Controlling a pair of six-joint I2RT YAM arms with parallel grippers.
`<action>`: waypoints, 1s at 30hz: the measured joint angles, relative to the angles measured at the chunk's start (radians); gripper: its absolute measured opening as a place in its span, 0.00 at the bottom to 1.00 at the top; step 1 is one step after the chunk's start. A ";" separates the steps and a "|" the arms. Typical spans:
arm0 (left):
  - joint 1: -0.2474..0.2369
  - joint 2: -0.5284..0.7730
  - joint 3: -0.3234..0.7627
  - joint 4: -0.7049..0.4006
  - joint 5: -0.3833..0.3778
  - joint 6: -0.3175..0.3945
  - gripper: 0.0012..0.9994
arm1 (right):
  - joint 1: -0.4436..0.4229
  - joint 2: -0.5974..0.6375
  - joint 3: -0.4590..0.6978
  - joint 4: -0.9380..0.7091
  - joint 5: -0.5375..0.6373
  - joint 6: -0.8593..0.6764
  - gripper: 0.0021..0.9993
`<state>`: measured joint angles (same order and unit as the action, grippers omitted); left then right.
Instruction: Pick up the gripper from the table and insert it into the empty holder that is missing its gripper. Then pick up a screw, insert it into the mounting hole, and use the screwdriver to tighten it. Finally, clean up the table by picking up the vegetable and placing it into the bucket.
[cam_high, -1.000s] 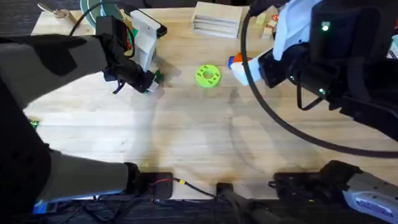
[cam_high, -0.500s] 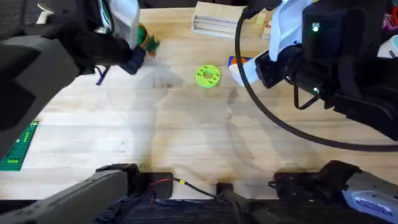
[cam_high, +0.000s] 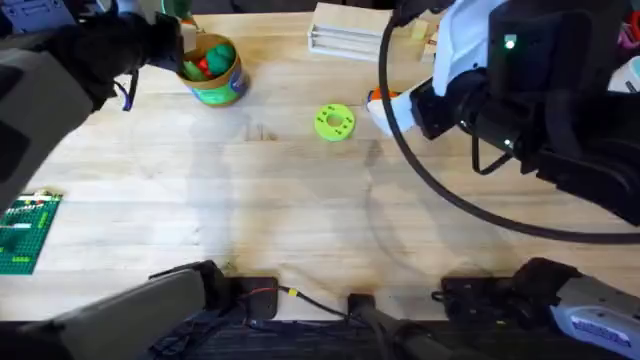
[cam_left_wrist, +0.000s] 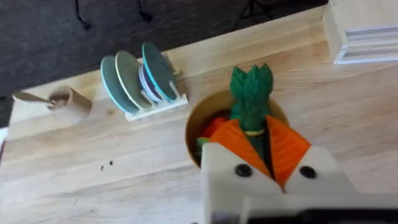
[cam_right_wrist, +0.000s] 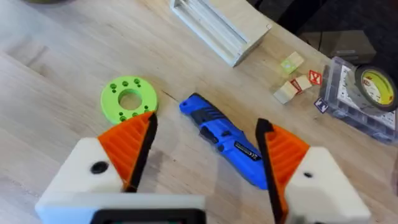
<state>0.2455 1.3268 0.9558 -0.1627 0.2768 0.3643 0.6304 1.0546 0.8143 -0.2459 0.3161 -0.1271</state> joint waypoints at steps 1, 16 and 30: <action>0.006 0.023 0.000 0.004 0.000 -0.026 0.02 | 0.000 0.000 0.000 0.000 0.000 0.000 0.99; 0.004 0.122 0.000 0.022 0.036 -0.164 0.99 | 0.000 0.000 0.000 0.004 0.000 -0.004 0.99; 0.004 -0.375 0.000 -0.281 0.048 -0.170 0.46 | 0.005 -0.045 0.000 0.004 0.000 -0.022 0.99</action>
<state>0.2493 0.9520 0.9562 -0.4441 0.3250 0.1942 0.6357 1.0097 0.8143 -0.2421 0.3158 -0.1494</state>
